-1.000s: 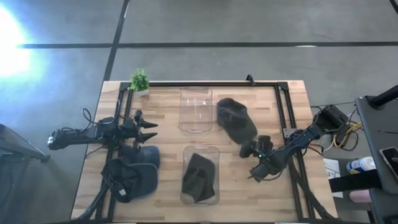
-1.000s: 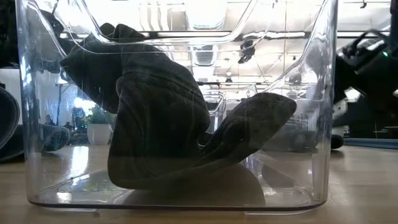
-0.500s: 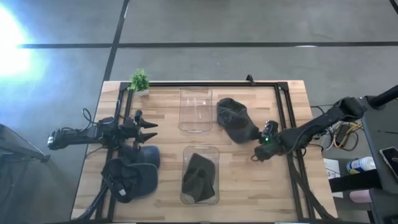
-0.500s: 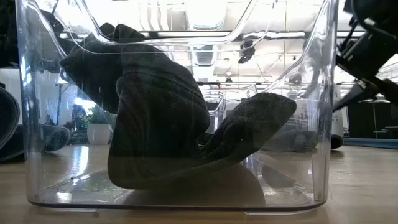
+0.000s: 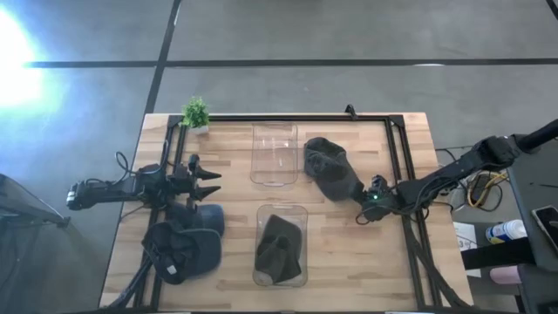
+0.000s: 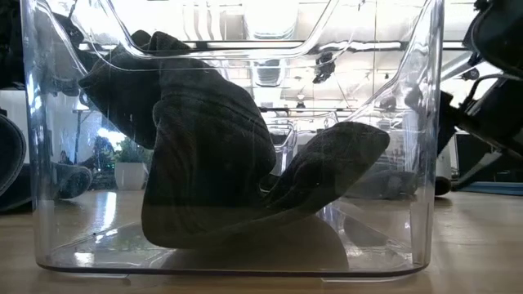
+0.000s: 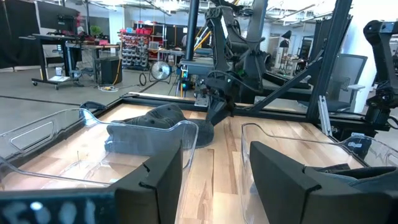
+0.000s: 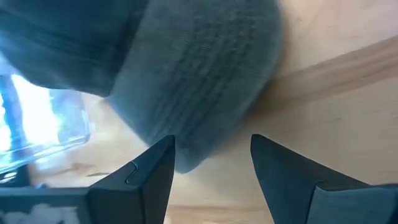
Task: Pick & Place hat
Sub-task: Put the black cap into the bottom transparent bin
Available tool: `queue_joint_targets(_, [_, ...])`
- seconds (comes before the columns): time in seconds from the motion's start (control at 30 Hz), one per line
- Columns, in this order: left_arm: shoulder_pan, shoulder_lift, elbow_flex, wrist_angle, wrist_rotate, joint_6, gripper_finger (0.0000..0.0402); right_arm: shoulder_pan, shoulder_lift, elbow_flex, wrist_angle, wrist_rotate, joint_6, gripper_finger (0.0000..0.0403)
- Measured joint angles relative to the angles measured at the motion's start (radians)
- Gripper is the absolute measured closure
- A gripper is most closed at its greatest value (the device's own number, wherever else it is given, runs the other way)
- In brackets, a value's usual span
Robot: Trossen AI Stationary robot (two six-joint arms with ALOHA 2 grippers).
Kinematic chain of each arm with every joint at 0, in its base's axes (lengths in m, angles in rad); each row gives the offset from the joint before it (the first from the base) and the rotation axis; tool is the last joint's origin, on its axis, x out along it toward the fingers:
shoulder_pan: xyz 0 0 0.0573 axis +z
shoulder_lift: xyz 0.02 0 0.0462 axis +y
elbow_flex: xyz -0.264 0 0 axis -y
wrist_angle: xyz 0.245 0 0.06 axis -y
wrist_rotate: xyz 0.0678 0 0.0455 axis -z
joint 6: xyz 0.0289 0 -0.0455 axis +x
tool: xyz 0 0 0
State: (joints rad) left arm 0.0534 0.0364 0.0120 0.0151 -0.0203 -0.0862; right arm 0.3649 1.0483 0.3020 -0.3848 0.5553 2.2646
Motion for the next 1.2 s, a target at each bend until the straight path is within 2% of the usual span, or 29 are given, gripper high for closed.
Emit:
queue_joint_targets(0.13, [0.0, 0.0, 0.0, 0.0, 0.0, 0.0, 0.022, -0.008, 0.034, -0.004, 0.028, 0.041, -0.005, 0.0197])
queue_joint_targets(0.3, [0.0, 0.0, 0.0, 0.0, 0.0, 0.0, 0.022, -0.02, 0.068, -0.023, 0.106, 0.176, -0.038, 0.0197])
queue_joint_targets(0.7, [0.0, 0.0, 0.0, 0.0, 0.0, 0.0, 0.022, -0.041, 0.171, -0.042, 0.195, 0.412, -0.138, 0.0197])
queue_joint_targets(0.9, [0.0, 0.0, 0.0, 0.0, 0.0, 0.0, 0.022, -0.074, 0.276, -0.055, 0.321, 0.42, -0.157, 0.0197])
queue_joint_targets(1.03, [0.0, 0.0, 0.0, 0.0, 0.0, 0.0, 0.022, -0.091, 0.326, -0.049, 0.406, 0.428, -0.224, 0.0199])
queue_joint_targets(1.2, [0.0, 0.0, 0.0, 0.0, 0.0, 0.0, 0.022, -0.1, 0.309, -0.036, 0.443, 0.444, -0.252, 0.0231])
